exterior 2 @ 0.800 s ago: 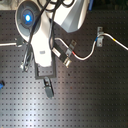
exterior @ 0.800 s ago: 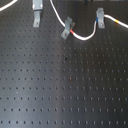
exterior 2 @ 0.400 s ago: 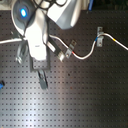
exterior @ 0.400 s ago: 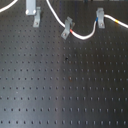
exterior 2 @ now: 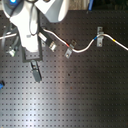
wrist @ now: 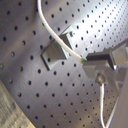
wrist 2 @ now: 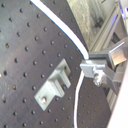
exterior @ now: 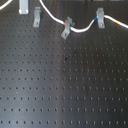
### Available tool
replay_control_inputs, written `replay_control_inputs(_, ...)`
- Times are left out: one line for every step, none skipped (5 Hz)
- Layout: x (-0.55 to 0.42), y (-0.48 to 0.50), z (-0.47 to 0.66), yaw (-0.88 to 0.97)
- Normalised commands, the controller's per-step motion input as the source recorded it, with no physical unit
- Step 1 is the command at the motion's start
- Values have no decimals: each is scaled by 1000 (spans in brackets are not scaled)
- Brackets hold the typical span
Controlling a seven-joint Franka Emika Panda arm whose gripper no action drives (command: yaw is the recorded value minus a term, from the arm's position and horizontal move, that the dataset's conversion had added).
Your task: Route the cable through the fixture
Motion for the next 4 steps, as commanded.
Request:
replay_control_inputs(-413, 421, 314, -151)
replay_control_inputs(-116, 140, 235, -60)
replay_control_inputs(-102, -123, 217, 0)
replay_control_inputs(-181, -43, 270, 14)
